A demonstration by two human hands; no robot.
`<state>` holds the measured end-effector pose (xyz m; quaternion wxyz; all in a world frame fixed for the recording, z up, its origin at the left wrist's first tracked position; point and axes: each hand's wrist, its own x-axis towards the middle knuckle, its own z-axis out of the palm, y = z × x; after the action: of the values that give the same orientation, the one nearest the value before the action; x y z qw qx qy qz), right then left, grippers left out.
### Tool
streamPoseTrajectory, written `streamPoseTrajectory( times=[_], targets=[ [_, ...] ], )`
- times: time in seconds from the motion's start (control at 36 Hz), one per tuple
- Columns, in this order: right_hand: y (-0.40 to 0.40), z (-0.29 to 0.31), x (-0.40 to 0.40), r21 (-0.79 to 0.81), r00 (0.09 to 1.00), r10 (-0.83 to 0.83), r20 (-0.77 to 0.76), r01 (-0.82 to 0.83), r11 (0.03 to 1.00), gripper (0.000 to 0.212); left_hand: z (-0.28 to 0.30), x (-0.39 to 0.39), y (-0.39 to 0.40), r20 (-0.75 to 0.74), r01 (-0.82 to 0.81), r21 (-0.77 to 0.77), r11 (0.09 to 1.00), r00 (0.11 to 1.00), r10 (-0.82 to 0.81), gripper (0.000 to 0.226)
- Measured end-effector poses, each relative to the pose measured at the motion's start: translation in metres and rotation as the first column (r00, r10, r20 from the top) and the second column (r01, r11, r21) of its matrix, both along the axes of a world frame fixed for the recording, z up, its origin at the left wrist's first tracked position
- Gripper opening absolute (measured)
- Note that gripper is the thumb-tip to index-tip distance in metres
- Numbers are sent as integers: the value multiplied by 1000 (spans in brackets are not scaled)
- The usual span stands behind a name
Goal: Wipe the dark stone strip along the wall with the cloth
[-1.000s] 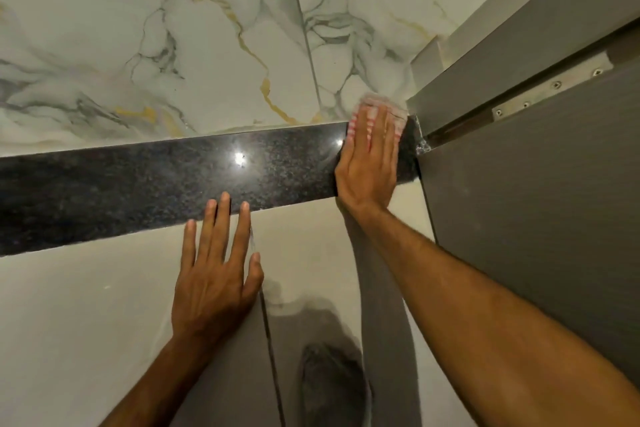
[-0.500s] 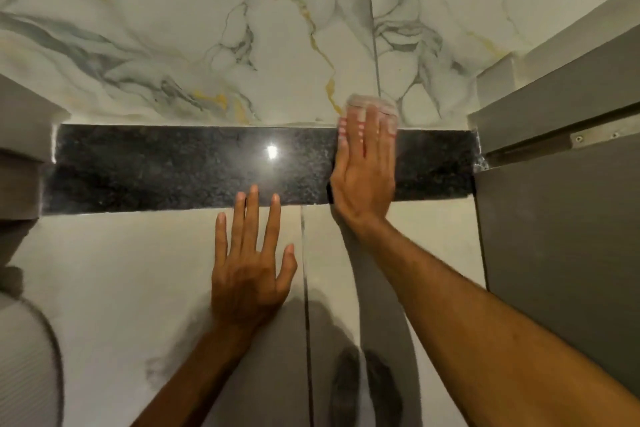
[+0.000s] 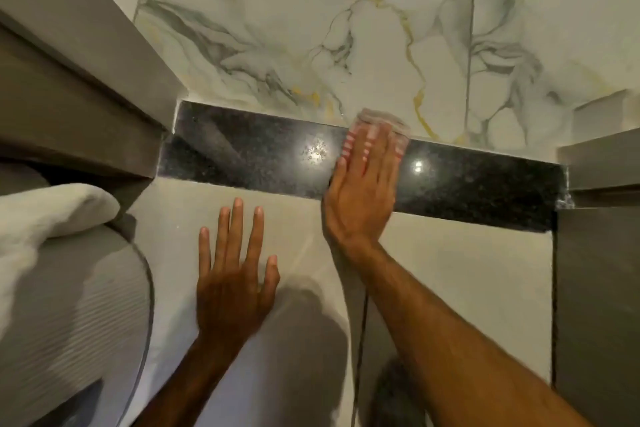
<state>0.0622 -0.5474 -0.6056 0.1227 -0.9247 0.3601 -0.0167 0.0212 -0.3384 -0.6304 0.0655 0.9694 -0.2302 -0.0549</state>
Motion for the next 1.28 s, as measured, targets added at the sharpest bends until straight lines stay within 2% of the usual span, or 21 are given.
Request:
streamPoseTrajectory(
  times=[0.06, 0.11, 0.19, 0.25, 0.31, 0.36, 0.42, 0.47, 0.5, 0.56, 0.61, 0.67, 0.69, 0.78, 0.86, 0.92, 0.97, 1.06, 1.11, 1.19, 1.28],
  targets=[
    [23, -6, 23, 16, 957, 288, 29, -288, 957, 68, -1, -1, 1, 5, -10, 10, 1000, 1000, 10, 69],
    [36, -10, 18, 6, 863, 498, 80, -500, 866, 67, 0, -1, 6, -6, -30, -6, 1000, 1000, 29, 67],
    [28, -8, -42, -15, 773, 632, 62, -632, 775, 66, 9, 5, 25, -31, -88, -19, 996, 996, 87, 68],
    [8, -4, -83, -9, 807, 590, 32, -590, 807, 66, 15, 11, 39, -45, -131, 5, 991, 990, 131, 69],
    [-5, 0, -94, -35, 890, 455, 7, -455, 890, 65, 20, 15, 46, -57, -172, 20, 985, 983, 173, 71],
    [-4, 1, -72, -69, 964, 267, 6, -266, 962, 65, 22, 16, 45, -65, -193, 8, 981, 979, 193, 71],
    [8, 0, -31, -85, 991, 132, 7, -131, 988, 65, 19, 15, 44, -64, -192, -14, 981, 979, 191, 71],
    [31, -4, 14, -79, 989, 146, -4, -146, 986, 67, 16, 14, 45, -54, -194, -18, 981, 980, 192, 71],
    [46, -6, 34, -59, 976, 218, 2, -217, 974, 68, 15, 13, 46, -43, -198, -9, 980, 979, 198, 71],
    [82, -10, 57, -15, 898, 438, 41, -437, 899, 67, 14, 13, 47, -25, -207, 19, 978, 978, 208, 71],
    [108, -14, 53, -6, 756, 650, 76, -651, 759, 67, 15, 12, 45, -2, -202, 61, 977, 979, 203, 72],
    [113, -15, 24, -22, 648, 759, 63, -760, 650, 68, 18, 11, 44, 49, -182, 135, 974, 983, 177, 70],
    [108, -15, 4, -26, 629, 776, 43, -776, 630, 67, 18, 11, 44, 60, -178, 148, 973, 983, 171, 69],
    [74, -9, -42, -11, 696, 717, 34, -717, 697, 64, 18, 13, 46, 50, -207, 98, 973, 978, 203, 69],
    [50, 0, -27, -18, 872, 489, 30, -489, 872, 64, 15, 14, 47, 8, -244, 39, 969, 970, 243, 71],
    [49, 5, 11, -22, 943, 332, -10, -332, 943, 65, 12, 13, 48, 6, -238, 25, 971, 971, 238, 71],
    [53, 4, 54, -10, 943, 329, -40, -330, 944, 65, 8, 12, 48, 18, -222, 24, 975, 975, 222, 72],
    [63, 3, 100, 50, 838, 543, -49, -541, 840, 63, 5, 12, 50, 40, -214, 13, 977, 976, 214, 72],
    [58, 6, 107, 57, 799, 601, -22, -599, 799, 61, 5, 12, 50, 28, -213, 12, 977, 977, 213, 73],
    [32, 13, 84, 0, 860, 507, 57, -508, 861, 53, 7, 12, 49, 14, -213, 11, 977, 977, 213, 74],
    [-9, 15, 47, -54, 951, 295, 88, -292, 955, 47, 8, 12, 48, 18, -220, -1, 975, 975, 220, 74]
  ],
)
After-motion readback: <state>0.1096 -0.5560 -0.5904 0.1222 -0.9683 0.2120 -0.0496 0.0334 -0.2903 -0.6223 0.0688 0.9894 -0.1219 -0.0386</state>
